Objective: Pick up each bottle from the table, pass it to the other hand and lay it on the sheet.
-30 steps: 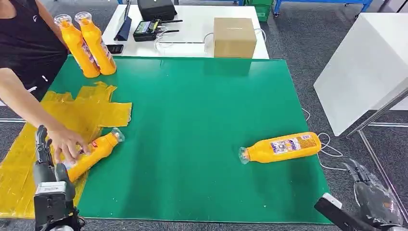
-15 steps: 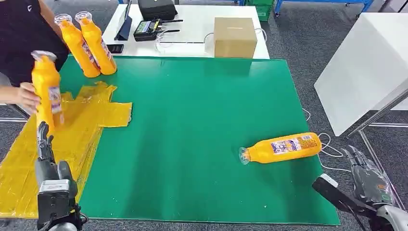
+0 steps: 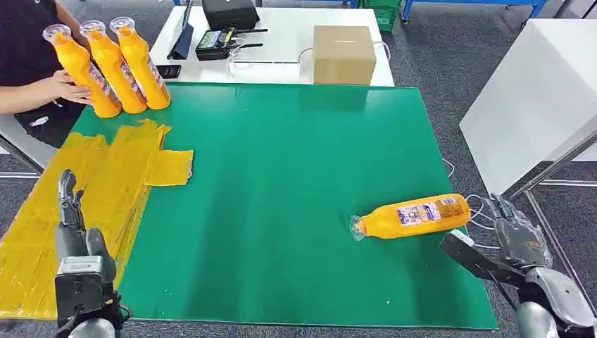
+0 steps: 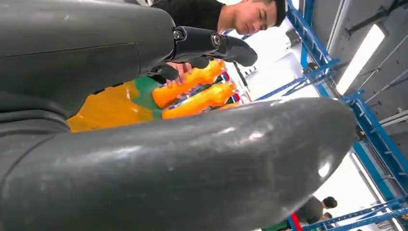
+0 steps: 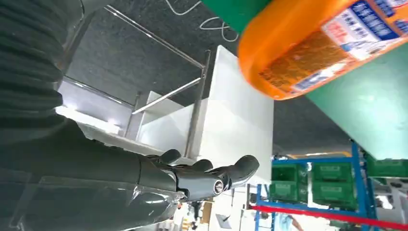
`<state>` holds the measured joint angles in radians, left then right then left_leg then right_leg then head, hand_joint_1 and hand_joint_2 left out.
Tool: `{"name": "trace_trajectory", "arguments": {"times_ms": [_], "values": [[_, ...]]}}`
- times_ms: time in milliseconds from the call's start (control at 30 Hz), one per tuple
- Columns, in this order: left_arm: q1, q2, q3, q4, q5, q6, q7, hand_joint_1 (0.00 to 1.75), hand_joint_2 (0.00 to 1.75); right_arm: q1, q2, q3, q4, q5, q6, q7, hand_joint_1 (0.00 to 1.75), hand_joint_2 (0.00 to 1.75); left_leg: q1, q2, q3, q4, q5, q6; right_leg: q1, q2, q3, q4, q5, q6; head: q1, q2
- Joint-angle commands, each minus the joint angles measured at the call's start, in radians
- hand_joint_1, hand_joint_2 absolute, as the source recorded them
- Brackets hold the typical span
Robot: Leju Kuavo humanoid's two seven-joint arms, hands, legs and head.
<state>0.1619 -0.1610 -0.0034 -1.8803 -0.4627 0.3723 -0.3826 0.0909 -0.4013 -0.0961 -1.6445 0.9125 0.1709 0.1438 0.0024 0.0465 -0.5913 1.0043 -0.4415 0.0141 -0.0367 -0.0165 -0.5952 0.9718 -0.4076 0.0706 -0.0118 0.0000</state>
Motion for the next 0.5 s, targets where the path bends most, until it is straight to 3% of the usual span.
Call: {"name": "trace_trajectory", "arguments": {"times_ms": [33,500], "values": [[-0.04,0.023,-0.026,0.062,0.01,-0.012,0.01,0.0,0.0,-0.177,-0.027,0.149,0.186,0.002,0.023,0.02,0.0,1.75,0.002,-0.001,0.005,-0.001,-0.001,-0.001,0.002,0.004,0.004,-0.002,0.001,-0.005,0.0,0.0],[-0.059,0.023,-0.027,0.072,0.026,-0.026,0.007,0.0,0.0,-0.33,-0.055,0.309,0.289,0.019,0.075,0.027,0.0,1.75,0.001,-0.001,0.003,0.0,0.0,-0.001,0.001,0.003,0.003,-0.001,0.001,-0.004,0.0,0.0]]}}
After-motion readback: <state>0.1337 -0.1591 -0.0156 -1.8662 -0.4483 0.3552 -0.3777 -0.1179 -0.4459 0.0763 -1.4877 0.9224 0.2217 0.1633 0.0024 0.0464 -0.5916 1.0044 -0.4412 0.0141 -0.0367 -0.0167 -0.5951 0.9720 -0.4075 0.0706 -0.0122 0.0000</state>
